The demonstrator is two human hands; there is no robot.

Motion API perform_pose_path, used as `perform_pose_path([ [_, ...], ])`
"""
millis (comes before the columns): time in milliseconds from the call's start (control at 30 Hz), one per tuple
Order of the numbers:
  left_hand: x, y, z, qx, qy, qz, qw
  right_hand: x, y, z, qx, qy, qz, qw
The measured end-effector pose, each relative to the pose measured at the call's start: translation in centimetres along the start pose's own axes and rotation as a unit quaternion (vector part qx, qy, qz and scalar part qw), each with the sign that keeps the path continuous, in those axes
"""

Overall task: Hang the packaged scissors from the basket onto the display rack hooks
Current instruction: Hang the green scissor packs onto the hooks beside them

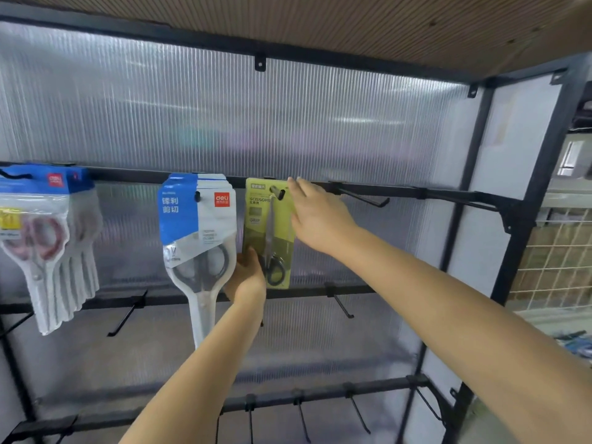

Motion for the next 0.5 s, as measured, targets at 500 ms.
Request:
perform_pose_path([
  [500,-1.6,0.9,5.9,-0.035,-0.092,-0.044,0.994,1.5,0.6,7.8,-0.034,-0.057,-0.016,0.998],
])
Point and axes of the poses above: each hand's wrist, its own z-axis away from the middle knuckle, its own y-axis out of the back of the hand, x = y × z, the point moved 5 cm from there along -z, towards the middle knuckle, and after that the axes turned 15 degrees about z, right-handed, at the moved point
